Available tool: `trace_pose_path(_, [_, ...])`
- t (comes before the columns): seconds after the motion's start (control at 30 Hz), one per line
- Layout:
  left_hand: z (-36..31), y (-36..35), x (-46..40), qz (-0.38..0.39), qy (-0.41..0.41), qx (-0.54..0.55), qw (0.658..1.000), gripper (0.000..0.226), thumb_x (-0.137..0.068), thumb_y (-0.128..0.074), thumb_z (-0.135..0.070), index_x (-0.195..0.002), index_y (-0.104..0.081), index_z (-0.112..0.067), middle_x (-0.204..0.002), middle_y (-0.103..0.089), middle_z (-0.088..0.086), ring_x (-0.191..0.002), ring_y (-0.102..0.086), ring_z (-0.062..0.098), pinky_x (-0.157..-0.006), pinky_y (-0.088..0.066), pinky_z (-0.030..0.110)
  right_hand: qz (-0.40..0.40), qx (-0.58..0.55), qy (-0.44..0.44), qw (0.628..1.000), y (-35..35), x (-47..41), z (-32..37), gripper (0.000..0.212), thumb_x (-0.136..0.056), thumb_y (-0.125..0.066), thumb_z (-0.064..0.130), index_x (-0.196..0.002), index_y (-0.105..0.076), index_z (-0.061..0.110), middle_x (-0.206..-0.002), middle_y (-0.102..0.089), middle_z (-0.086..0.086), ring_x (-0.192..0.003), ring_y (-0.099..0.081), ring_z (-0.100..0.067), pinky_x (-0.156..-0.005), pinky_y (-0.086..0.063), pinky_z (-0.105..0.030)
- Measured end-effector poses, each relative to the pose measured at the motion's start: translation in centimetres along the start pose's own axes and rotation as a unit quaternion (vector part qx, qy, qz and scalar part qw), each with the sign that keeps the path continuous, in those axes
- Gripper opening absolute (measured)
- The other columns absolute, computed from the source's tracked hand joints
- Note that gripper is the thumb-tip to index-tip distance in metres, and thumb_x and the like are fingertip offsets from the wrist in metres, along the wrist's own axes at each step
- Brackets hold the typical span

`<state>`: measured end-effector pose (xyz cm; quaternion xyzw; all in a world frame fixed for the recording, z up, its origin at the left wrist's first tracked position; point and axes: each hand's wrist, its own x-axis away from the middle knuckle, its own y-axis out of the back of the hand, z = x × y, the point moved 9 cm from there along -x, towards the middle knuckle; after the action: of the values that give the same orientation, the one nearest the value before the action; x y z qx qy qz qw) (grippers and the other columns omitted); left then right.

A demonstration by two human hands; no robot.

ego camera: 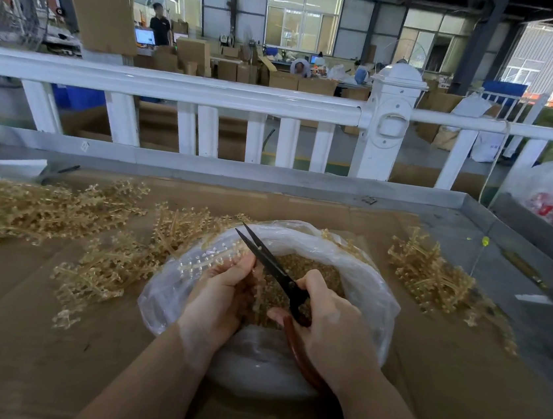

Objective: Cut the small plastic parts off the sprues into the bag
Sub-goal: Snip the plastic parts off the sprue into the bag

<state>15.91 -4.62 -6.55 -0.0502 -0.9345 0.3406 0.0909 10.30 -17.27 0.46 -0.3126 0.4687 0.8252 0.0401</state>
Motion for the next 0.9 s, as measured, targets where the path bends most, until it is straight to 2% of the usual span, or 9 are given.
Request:
trace_pose_path(0.03, [0.0,0.1,0.0,-0.004,0.004,0.001,1.000,0.025,-0.074,-0.067,-0.023,-0.089,-0.072,-0.005,-0.084,-0.072,0.014,-0.075,-0.072,0.025,-0.061,-0.057,0.033,0.003,-0.002,-0.002,1.000,0.0,0.0,-0.1,0.036,-0.082,-0.062,0.051,-0.095,-0.052,0.018,-0.076,-0.063,0.009,-0.063,-0.055,-0.001,-0.053,-0.032,-0.004])
trace_pose_path(0.13, [-0.1,0.2,0.2,-0.028,0.003,-0.002,1.000,0.048,-0.074,-0.069,-0.023,-0.114,-0.063,0.002,-0.094,-0.071,0.016,-0.083,-0.071,0.028,-0.073,-0.056,0.040,-0.005,-0.003,-0.006,1.000,0.1,0.0,-0.2,0.036,-0.080,-0.066,0.050,-0.094,-0.053,0.019,-0.077,-0.065,0.009,-0.064,-0.057,0.000,-0.054,-0.033,-0.002])
trace_pose_path(0.17, [-0.2,0.3,0.2,-0.037,-0.005,0.002,0.999,0.047,-0.073,-0.069,-0.023,-0.114,-0.062,0.001,-0.091,-0.071,0.014,-0.080,-0.070,0.025,-0.075,-0.055,0.041,-0.018,-0.007,-0.009,1.000,0.3,0.0,-0.3,0.036,-0.078,-0.068,0.049,-0.092,-0.053,0.019,-0.077,-0.066,0.010,-0.064,-0.056,0.001,-0.053,-0.031,-0.001])
trace_pose_path(0.27, [-0.2,0.7,0.0,-0.060,-0.021,0.023,0.998,0.026,-0.076,-0.065,-0.022,-0.098,-0.066,-0.007,-0.071,-0.068,0.003,-0.063,-0.066,0.014,-0.065,-0.054,0.031,-0.059,-0.024,-0.034,0.997,1.1,0.1,-0.7,0.037,-0.076,-0.067,0.052,-0.091,-0.054,0.021,-0.076,-0.064,0.013,-0.064,-0.054,0.003,-0.051,-0.033,0.002])
trace_pose_path(0.37, [-0.1,0.7,-0.2,-0.060,-0.011,0.050,0.997,0.013,-0.083,-0.060,-0.012,-0.094,-0.066,-0.008,-0.066,-0.067,0.001,-0.055,-0.065,0.012,-0.049,-0.051,0.021,-0.078,-0.030,-0.049,0.995,1.3,0.1,-1.2,0.037,-0.076,-0.065,0.054,-0.091,-0.053,0.023,-0.074,-0.061,0.015,-0.063,-0.051,0.002,-0.057,-0.036,0.003])
trace_pose_path(0.53, [-0.2,0.4,0.1,-0.059,-0.017,0.018,0.998,0.015,-0.069,-0.065,-0.002,-0.083,-0.066,-0.005,-0.074,-0.068,0.009,-0.065,-0.068,0.018,-0.062,-0.057,0.031,-0.085,-0.012,-0.047,0.995,1.2,0.2,-1.2,0.037,-0.074,-0.068,0.053,-0.089,-0.055,0.022,-0.072,-0.065,0.009,-0.062,-0.058,-0.002,-0.052,-0.032,0.003])
trace_pose_path(0.67, [-0.3,0.4,0.2,-0.083,-0.028,0.021,0.996,0.011,-0.068,-0.067,0.000,-0.078,-0.066,-0.003,-0.070,-0.069,0.010,-0.059,-0.069,0.016,-0.057,-0.058,0.028,-0.090,-0.028,-0.059,0.994,1.2,0.2,-1.6,0.038,-0.075,-0.070,0.049,-0.096,-0.057,0.020,-0.079,-0.066,0.011,-0.068,-0.059,0.000,-0.057,-0.033,0.005])
trace_pose_path(0.8, [-0.7,0.1,0.5,-0.071,-0.050,0.012,0.996,0.023,-0.067,-0.069,-0.005,-0.089,-0.066,-0.002,-0.076,-0.069,0.010,-0.065,-0.068,0.017,-0.066,-0.058,0.030,-0.076,-0.021,-0.064,0.995,1.1,0.3,-1.6,0.038,-0.074,-0.071,0.052,-0.096,-0.055,0.025,-0.078,-0.064,0.015,-0.068,-0.051,0.006,-0.056,-0.034,0.004])
trace_pose_path(0.9, [-1.0,0.0,0.7,-0.072,-0.054,0.030,0.996,0.016,-0.068,-0.069,-0.008,-0.084,-0.065,-0.005,-0.067,-0.067,0.006,-0.059,-0.066,0.015,-0.058,-0.057,0.027,-0.061,-0.009,-0.064,0.996,1.0,0.4,-1.4,0.038,-0.073,-0.068,0.056,-0.095,-0.054,0.028,-0.078,-0.064,0.016,-0.068,-0.051,0.005,-0.054,-0.033,0.003])
